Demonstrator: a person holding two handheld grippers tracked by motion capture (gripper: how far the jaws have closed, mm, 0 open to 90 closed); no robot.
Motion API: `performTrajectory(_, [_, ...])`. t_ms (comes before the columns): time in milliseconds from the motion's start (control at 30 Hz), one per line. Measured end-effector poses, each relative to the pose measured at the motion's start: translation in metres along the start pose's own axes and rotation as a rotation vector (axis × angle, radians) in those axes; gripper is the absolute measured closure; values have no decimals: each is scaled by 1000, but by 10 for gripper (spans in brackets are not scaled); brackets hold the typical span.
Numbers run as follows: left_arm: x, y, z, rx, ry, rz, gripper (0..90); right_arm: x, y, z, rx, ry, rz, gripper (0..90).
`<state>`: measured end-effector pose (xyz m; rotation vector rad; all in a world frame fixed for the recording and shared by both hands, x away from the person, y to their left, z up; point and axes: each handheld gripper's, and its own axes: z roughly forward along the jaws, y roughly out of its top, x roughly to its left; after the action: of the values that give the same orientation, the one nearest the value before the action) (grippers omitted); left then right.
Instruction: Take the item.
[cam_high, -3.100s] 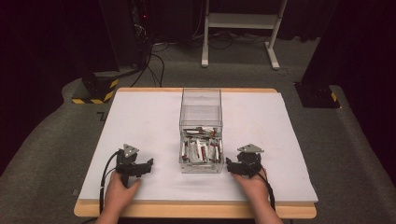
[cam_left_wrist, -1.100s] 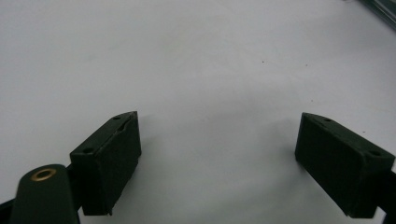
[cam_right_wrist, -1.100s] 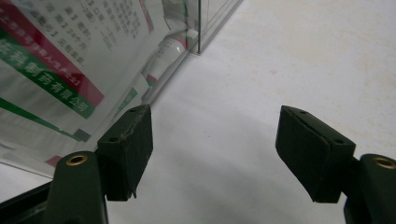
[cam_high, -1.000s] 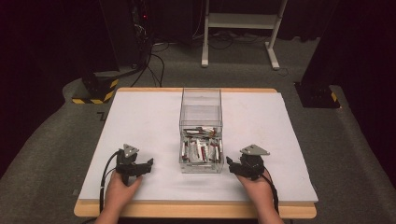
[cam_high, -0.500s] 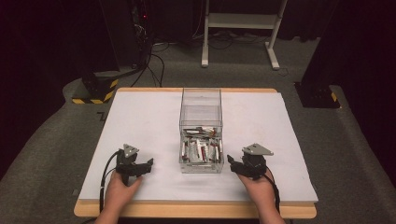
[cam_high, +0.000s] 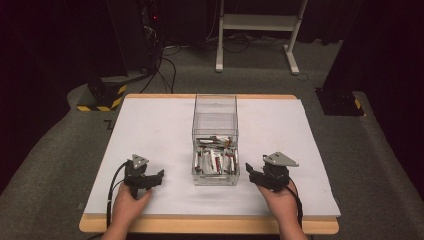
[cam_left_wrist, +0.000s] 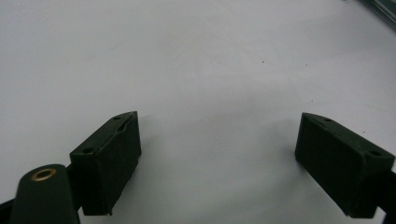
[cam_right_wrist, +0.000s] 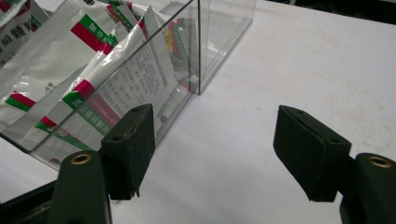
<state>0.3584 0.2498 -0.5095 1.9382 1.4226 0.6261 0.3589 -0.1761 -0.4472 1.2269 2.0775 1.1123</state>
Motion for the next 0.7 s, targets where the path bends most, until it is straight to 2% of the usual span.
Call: performTrajectory(700, [0, 0, 0, 0, 1, 1, 145, 4, 13, -8, -58, 17, -9, 295])
